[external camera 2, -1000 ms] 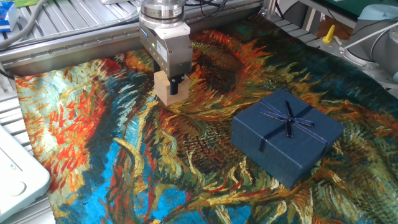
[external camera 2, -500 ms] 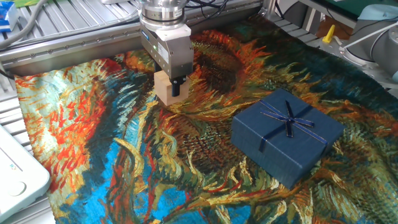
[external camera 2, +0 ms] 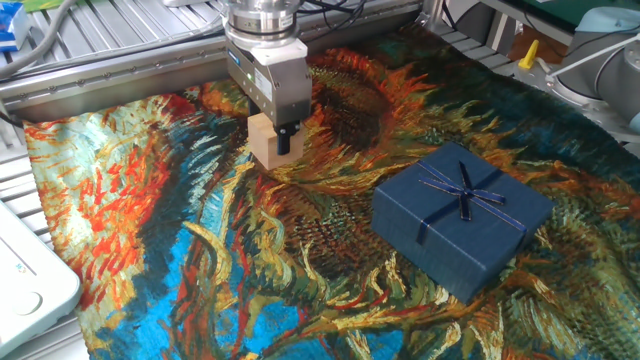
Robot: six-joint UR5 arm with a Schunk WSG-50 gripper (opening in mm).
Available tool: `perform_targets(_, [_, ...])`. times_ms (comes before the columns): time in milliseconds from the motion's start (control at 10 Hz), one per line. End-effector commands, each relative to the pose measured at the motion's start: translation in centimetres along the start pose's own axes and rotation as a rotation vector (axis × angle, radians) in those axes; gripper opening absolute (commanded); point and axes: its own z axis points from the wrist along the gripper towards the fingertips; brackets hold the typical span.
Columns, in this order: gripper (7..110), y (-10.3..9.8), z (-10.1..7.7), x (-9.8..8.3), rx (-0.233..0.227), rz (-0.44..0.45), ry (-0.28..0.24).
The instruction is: Pick up one small block
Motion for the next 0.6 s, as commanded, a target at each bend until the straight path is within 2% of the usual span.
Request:
perform_targets(0, [88,0.03,-0.06,0.03,-0.022,-0.005,-0.005])
perform_targets(500, [88,-0.06,0.23,0.03,0.01,0.017,-0.032])
